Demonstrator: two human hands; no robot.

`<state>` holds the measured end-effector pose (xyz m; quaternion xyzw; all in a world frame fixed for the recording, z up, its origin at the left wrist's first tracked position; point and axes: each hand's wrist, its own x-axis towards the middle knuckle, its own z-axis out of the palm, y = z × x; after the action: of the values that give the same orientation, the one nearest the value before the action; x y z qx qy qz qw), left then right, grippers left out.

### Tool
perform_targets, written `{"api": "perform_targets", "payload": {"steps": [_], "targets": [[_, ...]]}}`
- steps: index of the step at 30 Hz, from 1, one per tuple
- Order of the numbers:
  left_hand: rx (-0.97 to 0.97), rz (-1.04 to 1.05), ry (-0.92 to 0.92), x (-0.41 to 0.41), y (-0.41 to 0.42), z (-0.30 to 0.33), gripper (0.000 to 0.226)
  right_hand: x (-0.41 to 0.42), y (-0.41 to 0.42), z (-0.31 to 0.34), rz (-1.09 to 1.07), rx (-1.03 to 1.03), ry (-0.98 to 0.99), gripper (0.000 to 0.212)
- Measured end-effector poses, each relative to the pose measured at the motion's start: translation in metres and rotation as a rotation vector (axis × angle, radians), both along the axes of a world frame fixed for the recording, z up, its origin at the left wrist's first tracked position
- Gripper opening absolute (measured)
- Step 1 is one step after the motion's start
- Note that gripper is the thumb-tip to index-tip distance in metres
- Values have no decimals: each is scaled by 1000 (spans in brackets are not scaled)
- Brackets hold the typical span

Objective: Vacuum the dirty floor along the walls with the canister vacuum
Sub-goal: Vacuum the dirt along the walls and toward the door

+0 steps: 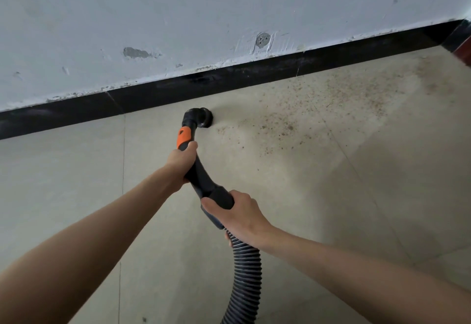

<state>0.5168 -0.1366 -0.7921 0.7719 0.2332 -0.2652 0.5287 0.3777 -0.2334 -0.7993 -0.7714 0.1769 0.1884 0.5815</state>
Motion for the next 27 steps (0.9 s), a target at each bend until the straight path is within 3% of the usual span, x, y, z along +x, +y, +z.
{"api": "perform_targets", "payload": {"steps": [7,27], "targets": [[14,2,-9,-28,-3,-14,35,-30,-5,-1,-48,14,19,42],[96,-326,-82,-18,-85,-1,34,-29,-40,-6,-326,83,50,35]]}}
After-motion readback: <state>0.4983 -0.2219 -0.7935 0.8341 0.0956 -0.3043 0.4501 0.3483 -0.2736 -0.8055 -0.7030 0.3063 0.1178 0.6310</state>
